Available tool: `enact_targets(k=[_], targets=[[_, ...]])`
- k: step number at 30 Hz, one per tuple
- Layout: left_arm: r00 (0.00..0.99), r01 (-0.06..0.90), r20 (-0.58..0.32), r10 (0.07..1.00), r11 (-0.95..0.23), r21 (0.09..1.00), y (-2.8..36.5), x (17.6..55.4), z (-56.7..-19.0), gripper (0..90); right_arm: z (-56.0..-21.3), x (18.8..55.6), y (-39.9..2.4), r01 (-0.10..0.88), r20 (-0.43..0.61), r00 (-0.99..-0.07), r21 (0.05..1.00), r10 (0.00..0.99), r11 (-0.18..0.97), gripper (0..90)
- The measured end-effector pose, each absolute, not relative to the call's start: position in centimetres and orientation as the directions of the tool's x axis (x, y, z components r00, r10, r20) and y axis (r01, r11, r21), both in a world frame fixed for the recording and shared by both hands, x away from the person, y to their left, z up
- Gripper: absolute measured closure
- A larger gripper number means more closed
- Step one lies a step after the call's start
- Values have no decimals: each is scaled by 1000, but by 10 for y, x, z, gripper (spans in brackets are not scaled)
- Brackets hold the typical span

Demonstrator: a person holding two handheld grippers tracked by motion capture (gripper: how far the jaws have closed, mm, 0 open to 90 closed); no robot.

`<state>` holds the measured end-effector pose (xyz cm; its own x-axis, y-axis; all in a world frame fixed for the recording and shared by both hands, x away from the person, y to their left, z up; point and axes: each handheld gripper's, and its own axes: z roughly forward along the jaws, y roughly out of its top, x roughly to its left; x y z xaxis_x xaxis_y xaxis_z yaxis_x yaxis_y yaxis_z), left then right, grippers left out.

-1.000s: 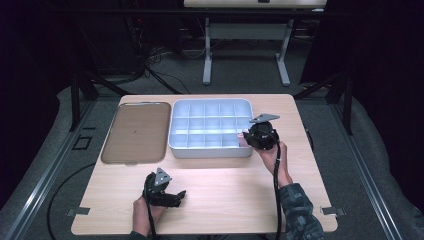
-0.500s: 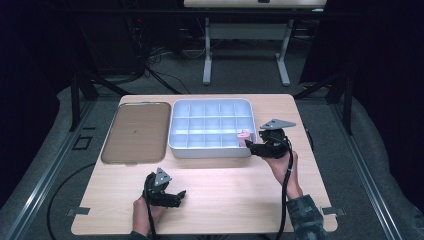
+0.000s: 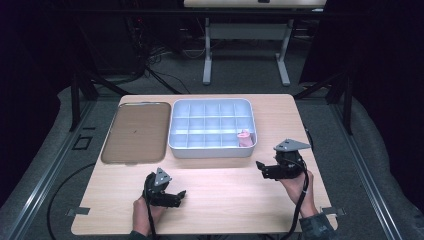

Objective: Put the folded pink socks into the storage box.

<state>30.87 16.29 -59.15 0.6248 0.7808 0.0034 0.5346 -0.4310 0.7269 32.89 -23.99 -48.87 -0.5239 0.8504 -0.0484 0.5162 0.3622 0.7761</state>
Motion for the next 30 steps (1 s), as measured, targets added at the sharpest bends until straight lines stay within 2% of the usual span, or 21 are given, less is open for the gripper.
enact_targets(k=[6, 15, 23, 30], targets=[[624, 535, 5, 781, -432, 726, 163, 309, -591, 72, -507, 310, -260, 540, -16, -479, 783, 877, 309, 85], [622, 536, 4, 783, -429, 727, 163, 309, -591, 72, -542, 282, -284, 568, -14, -456, 765, 890, 303, 3], [621, 536, 4, 783, -429, 727, 163, 309, -591, 72, -571, 264, -302, 611, 23, -405, 751, 914, 252, 0], [619, 537, 5, 785, -428, 727, 163, 309, -591, 72, -581, 266, -313, 644, 35, -361, 732, 932, 223, 0]])
